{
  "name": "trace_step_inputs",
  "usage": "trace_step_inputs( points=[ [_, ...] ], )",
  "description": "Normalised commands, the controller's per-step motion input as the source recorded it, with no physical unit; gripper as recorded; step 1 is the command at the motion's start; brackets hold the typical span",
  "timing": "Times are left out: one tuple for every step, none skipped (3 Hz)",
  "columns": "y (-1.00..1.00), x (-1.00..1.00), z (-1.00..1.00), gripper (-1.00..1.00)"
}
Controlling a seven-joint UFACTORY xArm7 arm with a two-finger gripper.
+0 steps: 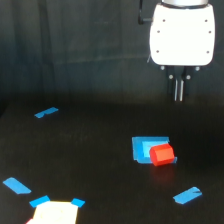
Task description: Pick up the red object from the table
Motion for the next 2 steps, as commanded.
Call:
trace_step_inputs(
  points=[
    [-0.85,0.13,-0.18,1.0],
    [-1.0,1.0,1.0,-1.0]
  ],
)
